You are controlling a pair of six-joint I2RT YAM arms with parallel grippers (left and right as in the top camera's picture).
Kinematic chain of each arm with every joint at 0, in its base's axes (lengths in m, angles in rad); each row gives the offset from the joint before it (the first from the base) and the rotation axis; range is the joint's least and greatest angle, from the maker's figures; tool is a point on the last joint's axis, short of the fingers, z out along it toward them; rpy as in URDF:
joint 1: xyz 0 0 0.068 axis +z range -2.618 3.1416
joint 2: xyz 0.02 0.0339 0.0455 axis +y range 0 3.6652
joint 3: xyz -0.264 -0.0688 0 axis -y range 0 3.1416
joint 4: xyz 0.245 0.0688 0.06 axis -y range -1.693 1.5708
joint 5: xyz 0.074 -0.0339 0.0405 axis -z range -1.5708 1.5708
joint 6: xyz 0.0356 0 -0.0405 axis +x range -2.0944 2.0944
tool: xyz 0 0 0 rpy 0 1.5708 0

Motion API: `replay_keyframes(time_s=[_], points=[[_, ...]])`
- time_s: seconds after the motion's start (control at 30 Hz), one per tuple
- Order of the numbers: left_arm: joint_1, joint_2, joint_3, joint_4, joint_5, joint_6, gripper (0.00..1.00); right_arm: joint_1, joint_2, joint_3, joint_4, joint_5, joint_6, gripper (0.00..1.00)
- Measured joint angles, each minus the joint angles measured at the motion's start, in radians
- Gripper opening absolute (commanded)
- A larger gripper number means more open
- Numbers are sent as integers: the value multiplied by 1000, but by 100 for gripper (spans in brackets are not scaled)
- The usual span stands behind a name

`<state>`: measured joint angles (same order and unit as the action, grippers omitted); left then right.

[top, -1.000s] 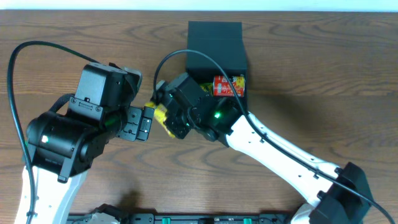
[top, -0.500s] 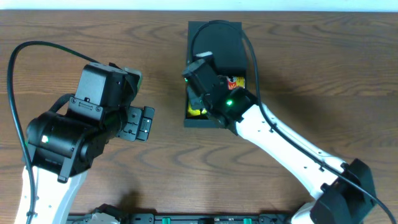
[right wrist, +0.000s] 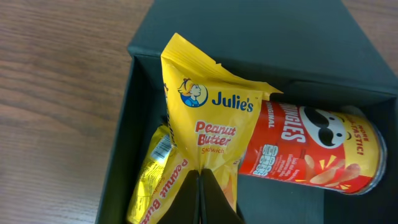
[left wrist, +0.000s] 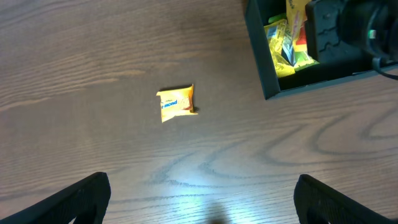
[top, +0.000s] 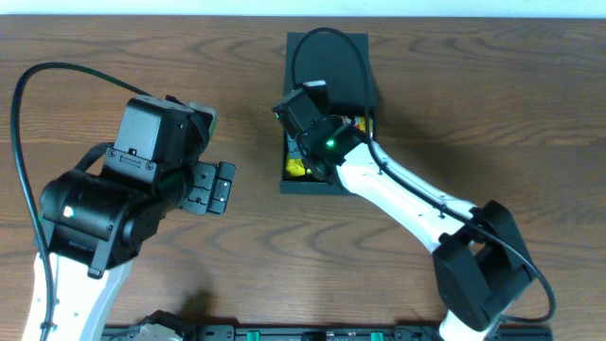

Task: Pack container
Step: 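Raise the right gripper out of the box to the right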

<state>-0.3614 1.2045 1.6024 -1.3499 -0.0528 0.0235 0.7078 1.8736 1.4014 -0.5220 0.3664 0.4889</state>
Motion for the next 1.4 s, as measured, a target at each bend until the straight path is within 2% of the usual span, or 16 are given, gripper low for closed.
replay_keyframes(time_s=[0.3, 0.33, 0.37, 0.4, 0.47, 0.6, 0.77, 0.93, 1.03, 1.1, 1.2, 1.23, 1.27, 1.3, 1.4], points=[[0, 0, 0, 0, 0, 0, 95, 0, 49, 0, 19, -12, 2, 3], [0, 0, 0, 0, 0, 0, 95, 0, 56, 0, 23, -12, 1, 15], [0, 0, 0, -1, 0, 0, 95, 0, 60, 0, 31, -12, -1, 36], [0, 0, 0, -4, 0, 0, 95, 0, 62, 0, 43, -11, -4, 41], [0, 0, 0, -9, 0, 0, 95, 0, 63, 0, 69, -11, -19, 46], [0, 0, 0, -16, 0, 0, 96, 0, 61, 1, 101, -11, -64, 48], [0, -17, 0, 16, 0, -17, 95, 0, -2, 4, 96, 33, -121, 59], [0, -113, -1, 49, -62, -85, 95, -6, -206, 16, 26, 100, -157, 59], [0, -179, -1, 2, -152, -183, 95, -21, -356, 35, -95, 128, -153, 49], [0, -209, 0, -68, -228, -257, 95, -35, -446, 44, -201, 140, -129, 48], [0, -212, -1, -113, -315, -329, 95, -47, -541, 45, -376, 151, -46, 58], [0, -204, -2, -113, -333, -354, 95, -48, -568, 45, -440, 154, -5, 66], [0, -194, -5, -112, -352, -387, 95, -48, -586, 45, -493, 154, 40, 78], [0, -181, -11, -110, -367, -422, 95, -48, -602, 45, -561, 152, 88, 99], [0, -117, -56, -39, -391, -507, 95, -48, -620, 45, -659, 106, 182, 99]])
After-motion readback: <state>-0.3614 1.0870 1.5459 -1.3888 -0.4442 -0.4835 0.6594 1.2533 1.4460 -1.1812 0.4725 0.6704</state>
